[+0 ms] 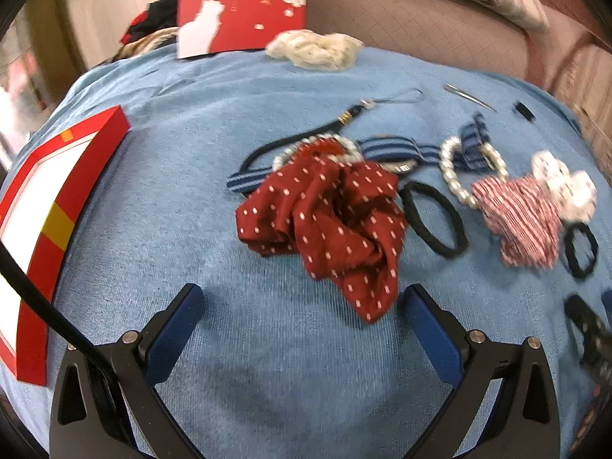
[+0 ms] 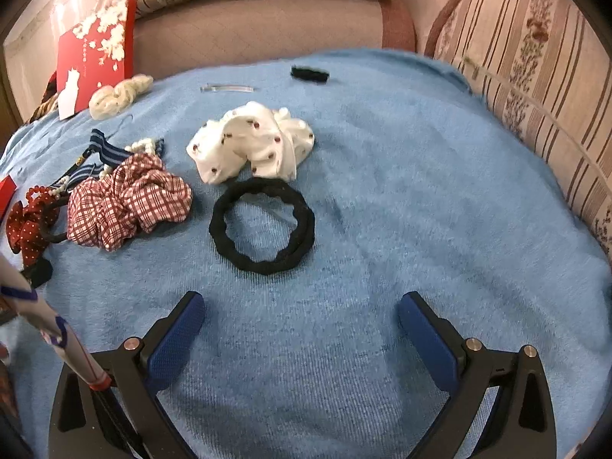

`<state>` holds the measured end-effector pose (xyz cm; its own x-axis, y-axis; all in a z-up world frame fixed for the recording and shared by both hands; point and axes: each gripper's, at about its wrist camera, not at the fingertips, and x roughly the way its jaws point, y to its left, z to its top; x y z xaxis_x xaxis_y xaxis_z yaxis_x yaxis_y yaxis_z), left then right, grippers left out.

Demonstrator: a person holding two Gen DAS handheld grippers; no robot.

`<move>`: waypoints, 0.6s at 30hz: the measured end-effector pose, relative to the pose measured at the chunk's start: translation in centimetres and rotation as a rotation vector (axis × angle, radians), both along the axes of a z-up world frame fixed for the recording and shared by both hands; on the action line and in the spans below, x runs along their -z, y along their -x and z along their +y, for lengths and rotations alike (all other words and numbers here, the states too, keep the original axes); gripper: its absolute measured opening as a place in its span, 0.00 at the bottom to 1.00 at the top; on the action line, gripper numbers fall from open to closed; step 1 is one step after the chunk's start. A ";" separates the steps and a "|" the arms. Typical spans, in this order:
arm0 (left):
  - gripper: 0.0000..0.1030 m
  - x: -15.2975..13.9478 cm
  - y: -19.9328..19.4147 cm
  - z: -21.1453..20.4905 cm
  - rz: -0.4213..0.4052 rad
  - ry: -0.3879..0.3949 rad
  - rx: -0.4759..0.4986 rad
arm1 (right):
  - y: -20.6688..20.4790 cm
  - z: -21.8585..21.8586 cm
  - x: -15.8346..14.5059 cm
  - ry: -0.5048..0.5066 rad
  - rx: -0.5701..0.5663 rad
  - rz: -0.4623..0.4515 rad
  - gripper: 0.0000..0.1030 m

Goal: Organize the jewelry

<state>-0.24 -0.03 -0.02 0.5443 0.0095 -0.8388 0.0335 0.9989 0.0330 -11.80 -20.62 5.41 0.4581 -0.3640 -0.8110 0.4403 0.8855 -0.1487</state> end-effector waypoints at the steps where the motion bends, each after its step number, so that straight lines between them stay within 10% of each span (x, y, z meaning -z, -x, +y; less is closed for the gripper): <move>1: 1.00 -0.1 0.1 0.2 0.012 0.006 0.014 | 0.1 -0.2 0.0 -0.027 0.018 0.007 1.00; 10: 1.00 -2.6 8.1 1.3 0.028 0.067 0.044 | 1.2 1.3 -0.7 0.001 -0.022 0.058 0.96; 18: 1.00 -5.0 13.5 4.2 0.001 0.066 -0.032 | 4.9 4.9 -4.4 0.031 -0.049 -0.079 0.90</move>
<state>-13.77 4.17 4.95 0.5436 -0.0288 -0.8388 0.0016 0.9994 -0.0333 -16.73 -15.75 9.82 0.5377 -0.3641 -0.7605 0.4083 0.9016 -0.1429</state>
